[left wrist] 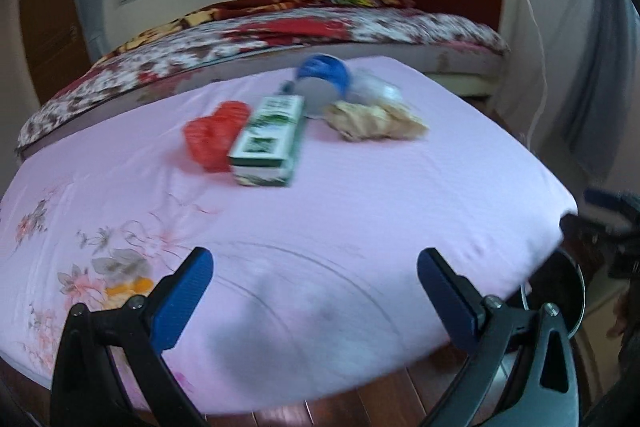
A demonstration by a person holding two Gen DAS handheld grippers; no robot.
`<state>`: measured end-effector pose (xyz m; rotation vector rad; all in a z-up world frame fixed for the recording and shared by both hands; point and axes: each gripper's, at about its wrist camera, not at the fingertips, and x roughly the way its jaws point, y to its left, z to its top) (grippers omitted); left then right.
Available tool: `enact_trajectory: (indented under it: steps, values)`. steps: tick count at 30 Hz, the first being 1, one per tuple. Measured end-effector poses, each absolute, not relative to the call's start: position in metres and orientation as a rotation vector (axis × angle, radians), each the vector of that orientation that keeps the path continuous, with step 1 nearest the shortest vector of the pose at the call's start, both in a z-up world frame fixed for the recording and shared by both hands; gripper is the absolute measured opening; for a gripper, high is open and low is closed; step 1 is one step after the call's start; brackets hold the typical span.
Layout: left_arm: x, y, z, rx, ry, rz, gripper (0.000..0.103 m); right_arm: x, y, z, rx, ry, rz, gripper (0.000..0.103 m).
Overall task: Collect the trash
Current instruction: 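Move both tools back over the bed toward the remaining trash, then grasp the green milk carton with the left tool while the right tool grasps the yellow cloth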
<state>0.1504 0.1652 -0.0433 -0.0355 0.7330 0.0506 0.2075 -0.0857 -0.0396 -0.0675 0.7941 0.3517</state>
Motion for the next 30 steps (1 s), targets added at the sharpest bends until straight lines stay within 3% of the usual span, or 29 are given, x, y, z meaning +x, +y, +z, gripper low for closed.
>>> enact_trajectory:
  steps: [7,18,24,27,30]
  values:
    - [0.191,0.206,-0.050,-0.092,0.723,0.080,0.101,0.250,-0.044,-0.044,-0.107,0.815,0.354,0.103]
    - [0.252,0.208,-0.072,-0.088,0.753,0.056,0.096,0.332,0.032,-0.047,-0.187,0.787,0.429,0.102]
    - [0.268,0.208,-0.072,-0.095,0.765,0.045,0.091,0.365,0.067,-0.058,-0.215,0.816,0.454,0.092]
    - [0.275,0.207,-0.073,-0.093,0.785,0.031,0.084,0.380,0.078,-0.069,-0.210,0.867,0.460,0.075]
    - [0.279,0.206,-0.076,-0.099,0.811,0.018,0.074,0.382,0.079,-0.075,-0.196,0.883,0.465,0.069]
